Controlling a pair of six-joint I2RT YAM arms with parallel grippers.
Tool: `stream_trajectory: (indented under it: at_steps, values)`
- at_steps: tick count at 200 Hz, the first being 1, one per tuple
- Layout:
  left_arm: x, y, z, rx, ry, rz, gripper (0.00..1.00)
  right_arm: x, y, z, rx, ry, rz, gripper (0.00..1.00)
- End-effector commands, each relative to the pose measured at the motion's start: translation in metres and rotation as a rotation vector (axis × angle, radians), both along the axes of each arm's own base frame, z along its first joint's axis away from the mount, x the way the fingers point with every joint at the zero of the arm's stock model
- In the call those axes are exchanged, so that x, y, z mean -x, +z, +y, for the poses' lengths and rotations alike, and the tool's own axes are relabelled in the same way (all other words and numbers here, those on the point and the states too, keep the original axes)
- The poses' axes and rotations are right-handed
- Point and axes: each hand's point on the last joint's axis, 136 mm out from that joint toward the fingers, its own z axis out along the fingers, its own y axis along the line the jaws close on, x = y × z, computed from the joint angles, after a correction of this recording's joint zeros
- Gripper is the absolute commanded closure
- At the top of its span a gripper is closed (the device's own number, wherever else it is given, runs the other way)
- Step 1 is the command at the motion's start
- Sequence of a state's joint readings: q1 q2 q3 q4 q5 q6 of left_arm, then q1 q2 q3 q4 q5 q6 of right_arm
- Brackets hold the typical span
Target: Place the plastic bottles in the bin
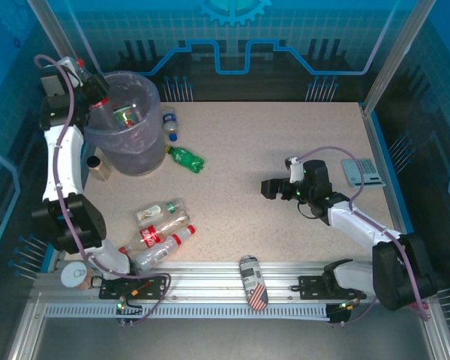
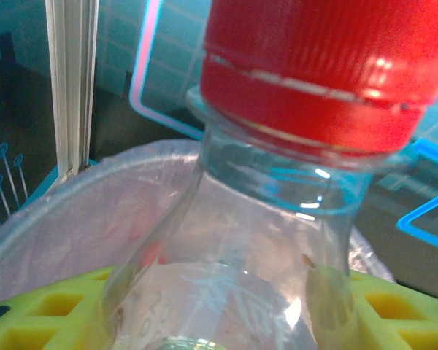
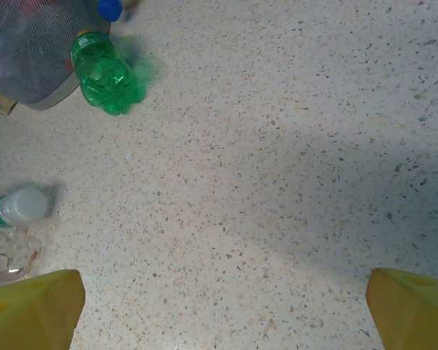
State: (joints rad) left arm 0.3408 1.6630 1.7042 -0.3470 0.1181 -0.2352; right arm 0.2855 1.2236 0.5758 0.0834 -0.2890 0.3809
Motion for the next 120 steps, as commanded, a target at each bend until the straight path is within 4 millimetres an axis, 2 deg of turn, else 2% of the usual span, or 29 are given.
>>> stream_trajectory:
  at_steps: [1,79,120]
  values:
    - [-0.002,-0.03,0.007,-0.081,0.033,0.093,1.0,-0.003,0.006,0.0,-0.013,0.008,-0.028,0.0]
    - [-0.01,-0.106,0.001,-0.022,0.02,0.226,1.0,-0.001,0.0,0.0,-0.013,0.018,-0.019,0.0]
    - [-0.012,-0.131,-0.007,-0.016,-0.002,0.279,1.0,-0.002,-0.002,0.0,-0.012,0.015,-0.018,0.0]
